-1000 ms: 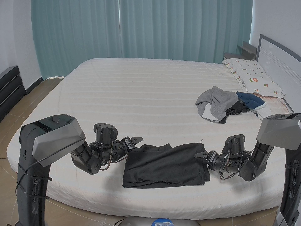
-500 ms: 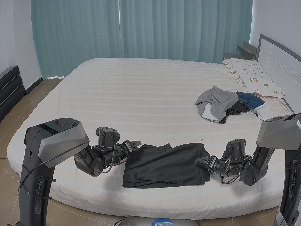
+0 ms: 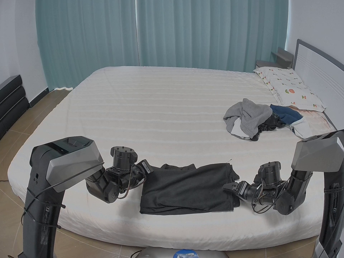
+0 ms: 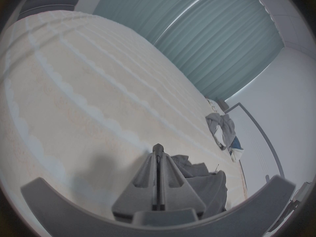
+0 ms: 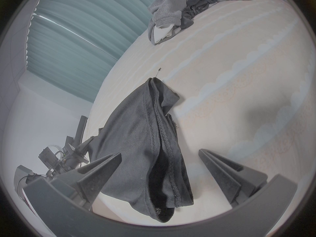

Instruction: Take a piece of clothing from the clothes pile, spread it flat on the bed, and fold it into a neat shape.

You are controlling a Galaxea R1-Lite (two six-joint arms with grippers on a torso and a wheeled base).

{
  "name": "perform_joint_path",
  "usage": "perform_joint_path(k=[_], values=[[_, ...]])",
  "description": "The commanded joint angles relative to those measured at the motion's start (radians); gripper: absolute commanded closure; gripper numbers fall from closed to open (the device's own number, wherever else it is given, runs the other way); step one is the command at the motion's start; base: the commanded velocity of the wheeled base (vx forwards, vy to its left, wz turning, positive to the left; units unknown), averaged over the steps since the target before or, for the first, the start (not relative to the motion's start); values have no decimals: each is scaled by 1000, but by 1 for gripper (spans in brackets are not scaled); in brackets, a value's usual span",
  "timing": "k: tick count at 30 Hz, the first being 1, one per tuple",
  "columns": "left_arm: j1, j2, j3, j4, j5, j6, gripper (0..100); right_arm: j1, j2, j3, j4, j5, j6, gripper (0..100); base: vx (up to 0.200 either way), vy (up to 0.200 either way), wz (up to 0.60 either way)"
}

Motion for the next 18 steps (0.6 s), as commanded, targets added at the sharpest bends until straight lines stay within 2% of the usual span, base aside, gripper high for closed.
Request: perform_joint_path(k=[1, 7, 12, 18], values=[[9, 20, -1, -46, 26, -5, 100, 6, 14, 15, -20, -1, -2, 0, 0, 0, 0], [9, 23, 2, -52, 33, -6, 100, 11, 17, 15, -33, -1, -8, 0, 0, 0, 0], [9, 24, 2, -51, 79, -6, 100, 20, 16, 27, -36, -1, -45, 0, 0, 0, 0], [9, 27, 0, -51, 82, -8, 100, 48, 37, 65, -131, -4, -76, 0, 0, 0, 0]])
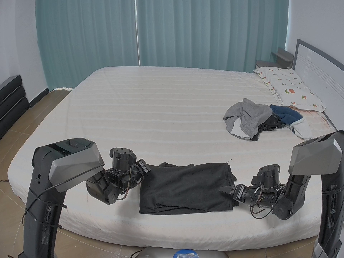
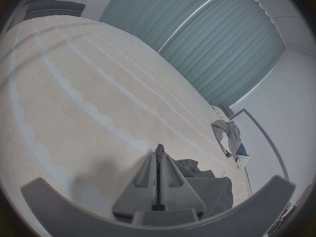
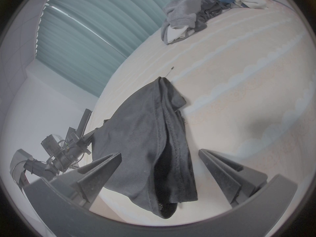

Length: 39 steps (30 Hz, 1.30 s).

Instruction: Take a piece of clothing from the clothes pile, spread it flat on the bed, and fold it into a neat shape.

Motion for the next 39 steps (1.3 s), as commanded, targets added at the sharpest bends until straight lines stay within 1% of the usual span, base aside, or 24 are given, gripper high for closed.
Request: perform_joint_path(k=[1, 3, 4, 9, 11, 15, 19, 28, 29, 33, 35, 37, 39], values=[[0, 4, -2, 0, 1, 0, 100, 22, 25, 22, -34, -4, -11, 0, 0, 0, 0], [0, 4, -2, 0, 1, 0, 100, 24, 28, 22, -34, -18, -24, 0, 0, 0, 0], [0, 4, -2, 0, 1, -2, 100, 24, 29, 24, -31, -21, -30, 100, 0, 0, 0], [0, 5, -3, 5, 1, 0, 100, 26, 37, 59, 0, -61, -137, 100, 0, 0, 0], [0, 8, -5, 5, 1, -2, 100, 24, 39, 62, -2, -76, -154, 100, 0, 0, 0], [2, 10, -6, 6, 1, 0, 100, 22, 34, 75, -5, -87, -162, 100, 0, 0, 0], [0, 13, -9, 8, 4, 3, 100, 9, 22, 98, -22, -84, -192, 100, 0, 0, 0], [0, 14, -6, 9, 2, 4, 100, 16, 35, 95, -31, -78, -197, 100, 0, 0, 0], [0, 14, -6, 8, 2, 4, 0, 16, 34, 95, -31, -78, -196, 0, 0, 0, 0], [0, 13, -6, 8, -2, 3, 0, 1, -24, 82, -42, -75, -196, 0, 0, 0, 0], [0, 10, -8, 8, -5, -2, 0, -34, -87, 56, -30, -59, -186, 0, 0, 0, 0], [2, 8, -8, 6, -7, -5, 0, -47, -93, 30, -40, -50, -180, 0, 0, 0, 0], [2, 7, -8, 6, -9, -28, 0, -63, -77, -36, -45, -50, -142, 0, 0, 0, 0]])
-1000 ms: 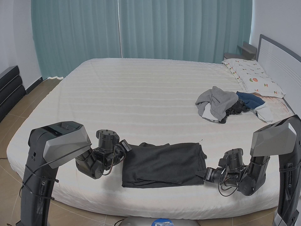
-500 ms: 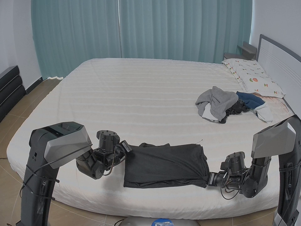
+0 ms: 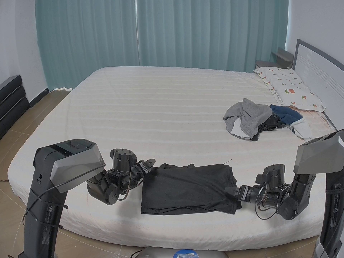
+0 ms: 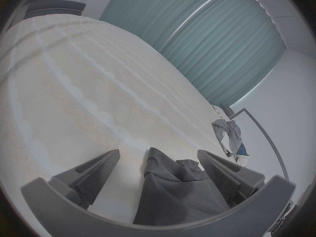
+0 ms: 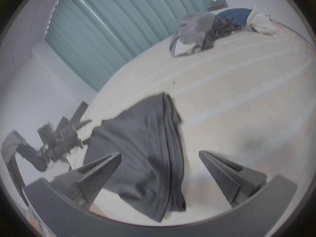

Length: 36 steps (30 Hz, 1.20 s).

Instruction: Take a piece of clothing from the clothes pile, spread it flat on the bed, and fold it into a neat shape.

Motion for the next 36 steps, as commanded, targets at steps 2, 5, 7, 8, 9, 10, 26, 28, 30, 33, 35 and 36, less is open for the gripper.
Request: perform_joint_path(k=[2, 5, 7, 8, 9, 10, 26, 28, 30, 33, 35, 36], values=[[3, -10, -1, 1, -3, -64, 0, -47, -9, -153, -2, 11, 105, 0, 0, 0, 0], [8, -33, 1, 1, -5, -122, 0, -52, 35, -249, 15, 12, 142, 0, 0, 0, 0], [14, -47, 3, 1, -5, -165, 0, -53, 98, -328, 58, 12, 146, 0, 0, 0, 0], [15, -47, 3, 3, -5, -173, 0, -52, 124, -367, 78, 11, 146, 0, 0, 0, 0], [15, -48, 1, 1, -5, -177, 0, -50, 153, -413, 95, 9, 148, 0, 0, 0, 0], [15, -47, 3, -2, -5, -177, 0, -52, 167, -449, 110, 9, 149, 0, 0, 0, 0], [9, -47, 9, -8, -3, -177, 0, -47, 201, -566, 128, 34, 275, 0, 0, 0, 0], [11, -45, 9, -6, -3, -177, 0, -46, 204, -569, 128, 34, 274, 0, 0, 0, 0], [11, -45, 7, -5, -3, -177, 0, -47, 204, -569, 130, 34, 274, 0, 0, 0, 0], [11, -45, 6, -5, -3, -177, 0, -46, 204, -569, 133, 34, 274, 0, 0, 0, 0], [11, -47, 6, -3, -3, -177, 0, -46, 204, -569, 133, 32, 274, 0, 0, 0, 0], [9, -45, 6, -3, -3, -177, 0, -46, 204, -568, 133, 30, 274, 0, 0, 0, 0]])
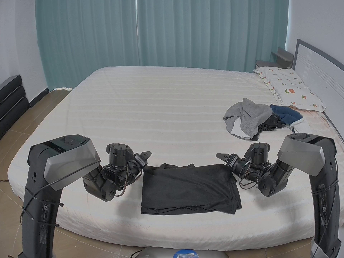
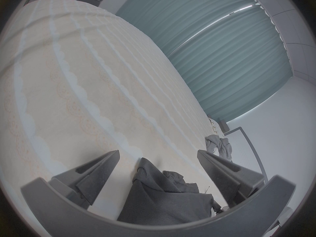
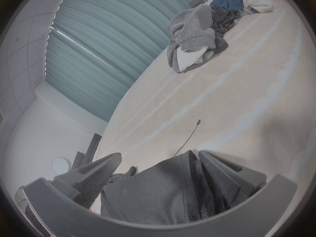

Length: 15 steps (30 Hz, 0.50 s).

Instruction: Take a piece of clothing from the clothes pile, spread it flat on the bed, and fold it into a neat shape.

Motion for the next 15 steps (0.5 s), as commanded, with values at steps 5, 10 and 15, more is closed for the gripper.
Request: perform_joint_path(k=[5, 10, 15], values=[[-1, 0, -1, -1, 1, 0, 0, 1, 4, 5, 3, -2, -12, 100, 0, 0, 0], [-2, 4, 1, -4, 5, 6, 0, 0, -10, -4, 96, -5, -37, 100, 0, 0, 0], [-7, 6, -1, -6, 10, 9, 0, -2, -7, -9, 96, -17, -40, 100, 0, 0, 0]])
